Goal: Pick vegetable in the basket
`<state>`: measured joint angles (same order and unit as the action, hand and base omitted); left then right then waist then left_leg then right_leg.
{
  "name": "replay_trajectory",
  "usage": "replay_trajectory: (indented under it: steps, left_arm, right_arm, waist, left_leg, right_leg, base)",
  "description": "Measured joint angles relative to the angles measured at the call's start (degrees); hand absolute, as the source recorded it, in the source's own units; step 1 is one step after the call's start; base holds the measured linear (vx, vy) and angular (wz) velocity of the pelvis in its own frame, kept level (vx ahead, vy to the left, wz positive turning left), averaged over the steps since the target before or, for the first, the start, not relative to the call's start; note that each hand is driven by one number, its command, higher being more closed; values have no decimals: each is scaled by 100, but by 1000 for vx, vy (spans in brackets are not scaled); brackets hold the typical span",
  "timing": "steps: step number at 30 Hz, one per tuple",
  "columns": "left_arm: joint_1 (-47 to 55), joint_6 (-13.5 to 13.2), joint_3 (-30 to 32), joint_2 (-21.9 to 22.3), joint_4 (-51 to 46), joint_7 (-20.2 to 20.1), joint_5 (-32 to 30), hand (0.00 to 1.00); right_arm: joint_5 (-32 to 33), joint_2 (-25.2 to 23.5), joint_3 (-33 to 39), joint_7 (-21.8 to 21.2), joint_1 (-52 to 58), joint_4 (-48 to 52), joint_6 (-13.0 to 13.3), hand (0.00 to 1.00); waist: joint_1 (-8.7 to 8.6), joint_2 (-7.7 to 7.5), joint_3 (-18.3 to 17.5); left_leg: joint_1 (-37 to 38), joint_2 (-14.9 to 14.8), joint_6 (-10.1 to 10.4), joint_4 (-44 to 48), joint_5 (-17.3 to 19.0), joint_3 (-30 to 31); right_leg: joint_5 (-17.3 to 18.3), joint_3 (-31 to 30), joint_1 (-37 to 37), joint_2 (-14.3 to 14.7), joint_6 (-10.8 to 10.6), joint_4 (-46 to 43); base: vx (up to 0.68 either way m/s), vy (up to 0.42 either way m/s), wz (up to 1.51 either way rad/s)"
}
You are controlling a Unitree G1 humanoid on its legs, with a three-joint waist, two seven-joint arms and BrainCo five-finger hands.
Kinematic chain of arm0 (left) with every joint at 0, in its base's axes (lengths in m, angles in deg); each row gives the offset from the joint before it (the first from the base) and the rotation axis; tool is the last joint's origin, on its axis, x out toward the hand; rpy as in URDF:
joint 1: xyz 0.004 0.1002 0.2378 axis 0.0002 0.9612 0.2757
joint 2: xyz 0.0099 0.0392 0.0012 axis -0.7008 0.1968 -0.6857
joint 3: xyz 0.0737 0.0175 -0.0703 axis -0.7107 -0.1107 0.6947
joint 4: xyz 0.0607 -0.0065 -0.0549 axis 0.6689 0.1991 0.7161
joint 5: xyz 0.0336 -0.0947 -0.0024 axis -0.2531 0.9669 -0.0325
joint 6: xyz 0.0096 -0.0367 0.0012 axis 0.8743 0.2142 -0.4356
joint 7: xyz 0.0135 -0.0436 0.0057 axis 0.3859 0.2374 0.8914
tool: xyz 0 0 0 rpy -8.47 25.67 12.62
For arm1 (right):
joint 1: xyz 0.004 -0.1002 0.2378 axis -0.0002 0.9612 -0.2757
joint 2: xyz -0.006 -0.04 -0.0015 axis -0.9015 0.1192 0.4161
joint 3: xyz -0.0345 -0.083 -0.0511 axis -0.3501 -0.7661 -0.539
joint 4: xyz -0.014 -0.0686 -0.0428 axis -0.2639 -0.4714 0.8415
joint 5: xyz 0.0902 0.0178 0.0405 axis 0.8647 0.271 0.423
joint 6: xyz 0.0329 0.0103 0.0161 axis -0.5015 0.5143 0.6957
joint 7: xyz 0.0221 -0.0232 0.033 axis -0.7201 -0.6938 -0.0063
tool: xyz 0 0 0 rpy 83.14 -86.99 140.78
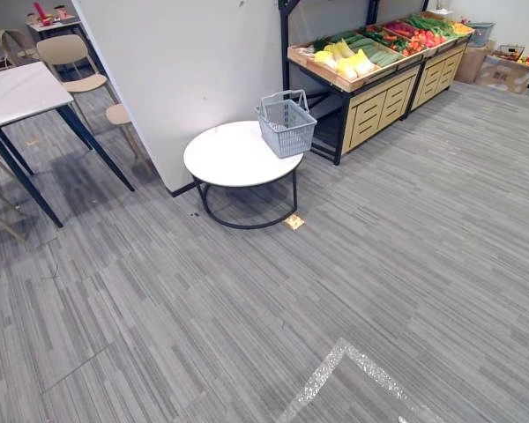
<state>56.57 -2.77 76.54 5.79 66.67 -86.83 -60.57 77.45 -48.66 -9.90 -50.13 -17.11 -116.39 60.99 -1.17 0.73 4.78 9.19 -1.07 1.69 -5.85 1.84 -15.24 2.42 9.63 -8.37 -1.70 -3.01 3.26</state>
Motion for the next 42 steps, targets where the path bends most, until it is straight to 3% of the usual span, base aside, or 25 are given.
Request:
replay_trajectory:
  steps: [10,15,33,42]
  left_arm:
    - [1,-10,-6,2,-9,-1,0,0]
    - [1,-38,-7,2,-12,-1,-2,0]
    - [0,-66,201,48,-10,-2,-2,0]
    - [-72,-69,-65,-26,-2,0,1,0]
  right_arm:
    - [-10,2,-34,6,19,38,15,0]
    - [-232,17,-206,73,50,55,164,0]
    - [-237,14,-176,106,51,48,118,0]
    - [-241,25,-181,107,49,35,118,0]
  waist:
    - [17,-40,35]
    - [18,-49,31]
    - [83,-63,28]
    - [98,-82,23]
  left_leg:
    - [-4,-60,17,-4,22,-146]
    - [-8,-67,14,-4,23,-142]
    - [-2,-69,4,-6,15,-120]
    - [-222,-53,-21,-5,-5,15]
  right_leg:
    - [12,0,12,34,-47,62]
    - [6,18,16,40,-38,68]
    - [-48,146,-83,50,38,185]
    - [-49,261,69,51,39,239]
  base:
    - [-77,-23,-7]
    - [2,-7,-1]
    - [1,-28,3]
    - [-24,-27,7]
